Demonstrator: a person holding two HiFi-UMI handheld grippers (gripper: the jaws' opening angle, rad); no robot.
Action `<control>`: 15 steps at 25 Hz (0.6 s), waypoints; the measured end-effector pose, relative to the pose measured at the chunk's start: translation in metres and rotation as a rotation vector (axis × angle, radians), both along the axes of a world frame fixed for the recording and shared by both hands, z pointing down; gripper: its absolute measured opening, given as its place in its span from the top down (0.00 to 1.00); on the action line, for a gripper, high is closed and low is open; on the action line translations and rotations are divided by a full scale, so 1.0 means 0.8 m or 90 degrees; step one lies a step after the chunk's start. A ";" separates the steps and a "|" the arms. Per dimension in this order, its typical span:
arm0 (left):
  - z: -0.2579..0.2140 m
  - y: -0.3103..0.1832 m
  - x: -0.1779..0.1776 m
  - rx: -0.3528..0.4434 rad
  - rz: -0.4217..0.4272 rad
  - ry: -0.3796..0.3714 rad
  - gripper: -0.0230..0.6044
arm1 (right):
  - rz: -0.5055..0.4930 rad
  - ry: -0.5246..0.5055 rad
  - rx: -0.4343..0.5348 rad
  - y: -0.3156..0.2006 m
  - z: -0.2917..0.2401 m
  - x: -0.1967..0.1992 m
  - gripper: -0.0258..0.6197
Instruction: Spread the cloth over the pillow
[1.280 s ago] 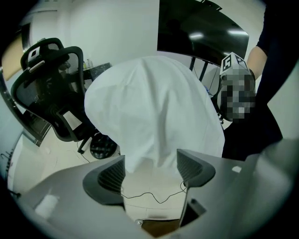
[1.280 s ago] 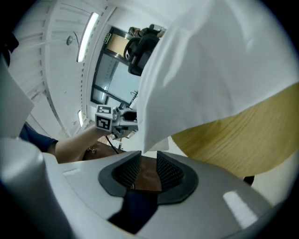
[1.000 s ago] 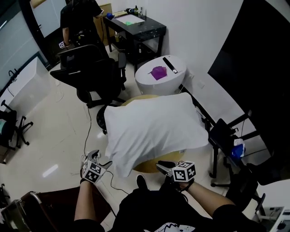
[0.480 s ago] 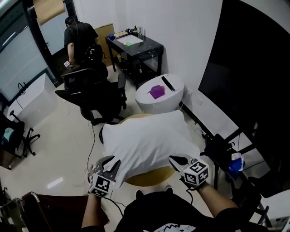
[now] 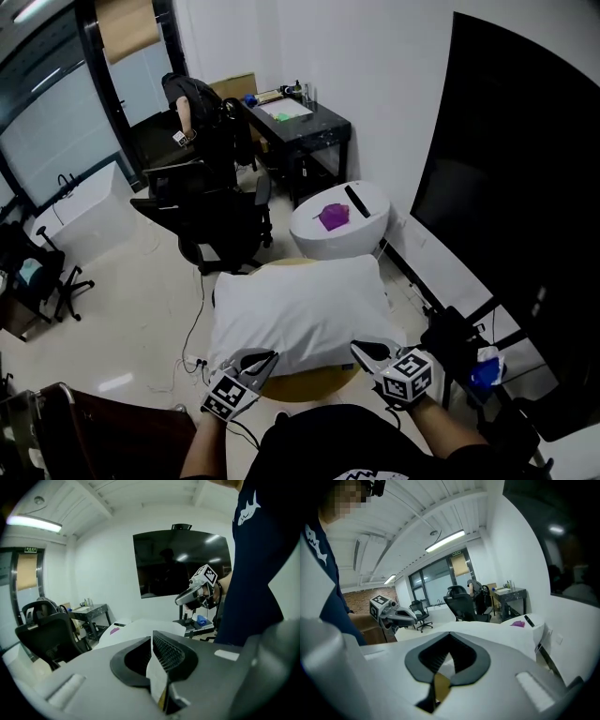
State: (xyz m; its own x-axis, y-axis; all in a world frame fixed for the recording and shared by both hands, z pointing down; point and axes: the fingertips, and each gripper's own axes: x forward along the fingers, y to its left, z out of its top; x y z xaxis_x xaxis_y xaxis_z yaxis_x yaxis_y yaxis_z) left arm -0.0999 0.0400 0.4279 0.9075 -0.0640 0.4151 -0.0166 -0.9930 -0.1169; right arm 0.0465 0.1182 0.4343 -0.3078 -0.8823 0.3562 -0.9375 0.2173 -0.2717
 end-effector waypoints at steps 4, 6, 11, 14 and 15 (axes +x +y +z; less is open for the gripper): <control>0.005 0.019 0.011 -0.034 0.013 0.009 0.96 | 0.003 -0.015 -0.005 0.014 0.009 0.008 0.95; 0.010 0.022 0.013 -0.039 0.013 -0.004 0.96 | 0.004 -0.018 -0.004 0.018 0.011 0.009 0.95; 0.025 0.030 0.017 -0.051 0.013 -0.029 0.96 | 0.007 -0.018 0.000 0.026 0.013 0.014 0.95; 0.041 0.024 0.012 -0.054 -0.015 -0.063 0.96 | 0.014 -0.024 0.002 0.029 0.010 0.016 0.95; 0.046 0.022 0.010 -0.055 -0.026 -0.074 0.96 | 0.015 -0.026 0.002 0.031 0.008 0.016 0.95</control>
